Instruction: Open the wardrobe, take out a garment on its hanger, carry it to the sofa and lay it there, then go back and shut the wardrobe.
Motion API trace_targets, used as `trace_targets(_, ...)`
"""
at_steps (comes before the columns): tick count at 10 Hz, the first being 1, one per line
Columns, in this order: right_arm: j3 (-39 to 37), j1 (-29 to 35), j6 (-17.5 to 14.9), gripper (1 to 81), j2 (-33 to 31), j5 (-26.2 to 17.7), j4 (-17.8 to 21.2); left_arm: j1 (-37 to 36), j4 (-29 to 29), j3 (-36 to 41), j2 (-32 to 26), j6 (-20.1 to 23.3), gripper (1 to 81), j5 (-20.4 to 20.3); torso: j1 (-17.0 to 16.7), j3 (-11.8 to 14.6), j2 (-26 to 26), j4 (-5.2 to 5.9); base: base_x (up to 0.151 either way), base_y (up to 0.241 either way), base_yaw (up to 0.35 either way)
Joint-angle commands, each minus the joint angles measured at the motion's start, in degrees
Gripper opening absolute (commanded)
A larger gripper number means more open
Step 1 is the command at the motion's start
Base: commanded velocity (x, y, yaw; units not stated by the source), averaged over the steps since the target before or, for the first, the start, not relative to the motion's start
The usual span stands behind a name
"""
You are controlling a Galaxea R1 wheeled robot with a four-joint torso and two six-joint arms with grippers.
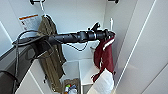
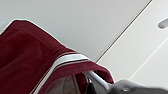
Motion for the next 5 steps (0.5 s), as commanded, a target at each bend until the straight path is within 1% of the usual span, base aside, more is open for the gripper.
trace_targets(1, 0.4, 1.8, -0.2, 81.1, 0.4, -3.4, 0.3, -11.5, 1.1, 0.1, 0.0, 0.5, 1.0, -1.9, 0.0, 0.0, 0.0, 0.0, -0.115, 0.0, 0.0)
trace_targets(5, 0.4, 1.8, -0.2, 81.1, 0.4, -3.3, 0.3, -10.9, 1.1, 0.1, 0.4, 0.5, 1.0, -1.9, 0.0, 0.0, 0.0, 0.0, -0.117, 0.0, 0.0)
